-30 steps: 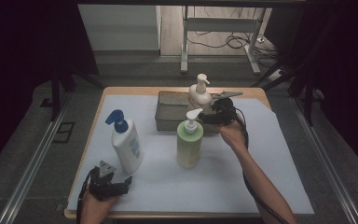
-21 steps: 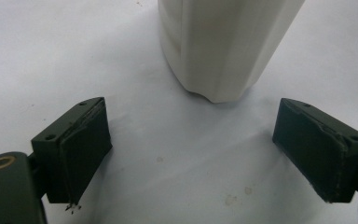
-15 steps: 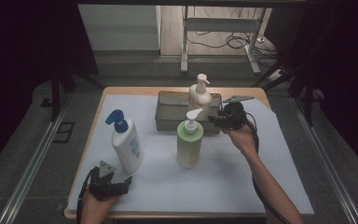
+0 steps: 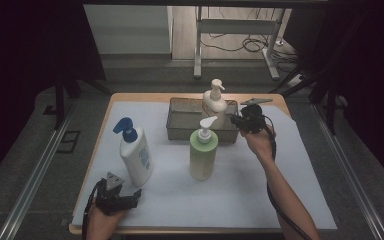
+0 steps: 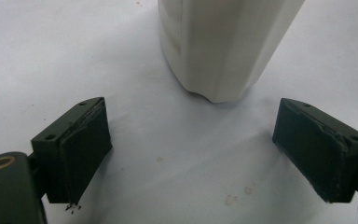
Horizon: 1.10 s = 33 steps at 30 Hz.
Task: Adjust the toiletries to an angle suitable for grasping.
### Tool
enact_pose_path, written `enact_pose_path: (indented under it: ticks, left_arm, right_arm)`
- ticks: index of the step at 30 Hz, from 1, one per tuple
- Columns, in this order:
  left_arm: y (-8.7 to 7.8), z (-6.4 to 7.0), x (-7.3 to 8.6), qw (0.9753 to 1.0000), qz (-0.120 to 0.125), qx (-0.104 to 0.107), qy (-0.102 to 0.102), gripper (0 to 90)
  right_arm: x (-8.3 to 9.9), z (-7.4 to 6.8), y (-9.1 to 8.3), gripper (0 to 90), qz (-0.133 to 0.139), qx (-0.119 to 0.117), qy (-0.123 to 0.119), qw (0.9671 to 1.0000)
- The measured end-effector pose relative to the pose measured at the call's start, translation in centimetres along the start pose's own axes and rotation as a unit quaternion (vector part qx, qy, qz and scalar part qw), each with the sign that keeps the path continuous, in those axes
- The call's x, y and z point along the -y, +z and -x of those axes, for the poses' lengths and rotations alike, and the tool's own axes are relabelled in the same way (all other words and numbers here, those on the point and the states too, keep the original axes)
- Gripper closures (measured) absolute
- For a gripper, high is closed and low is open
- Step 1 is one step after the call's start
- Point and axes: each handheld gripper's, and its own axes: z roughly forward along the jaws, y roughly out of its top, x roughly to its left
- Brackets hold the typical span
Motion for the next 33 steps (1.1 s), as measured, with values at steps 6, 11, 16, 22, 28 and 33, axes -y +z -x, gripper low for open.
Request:
enact_pose_path:
  ticks: [6, 11, 16, 22, 28, 33]
  left_arm:
    - [0.0, 0.0, 0.0, 1.0, 0.0, 0.0, 0.0, 10.7]
    - [0.0, 0.0, 0.0, 1.0, 0.0, 0.0, 0.0, 10.7]
    - [0.0, 0.0, 0.0, 1.0, 0.0, 0.0, 0.0, 10.7]
    - [0.0, 0.0, 0.0, 1.0, 0.0, 0.0, 0.0, 10.7]
    - [0.0, 0.0, 0.0, 1.0, 0.0, 0.0, 0.0, 10.7]
    - [0.0, 0.0, 0.0, 1.0, 0.0, 0.0, 0.0, 10.7]
  right_arm:
    - [-0.1, -0.1, 1.4, 89.8, -0.007, 0.003, 0.007, 0.9999]
    - [-0.3, -0.4, 2.8, 89.8, -0.016, 0.003, 0.005, 0.9999]
    - [-0.5, -0.3, 3.8, 89.8, -0.022, -0.003, 0.012, 0.9997]
    - [-0.6, -0.1, 4.5, 89.8, -0.029, -0.005, 0.022, 0.9993]
    - [-0.5, -0.3, 5.0, 89.7, -0.037, 0.003, 0.02, 0.9991]
    - [-0.5, -0.5, 5.4, 89.7, -0.04, 0.003, 0.018, 0.999]
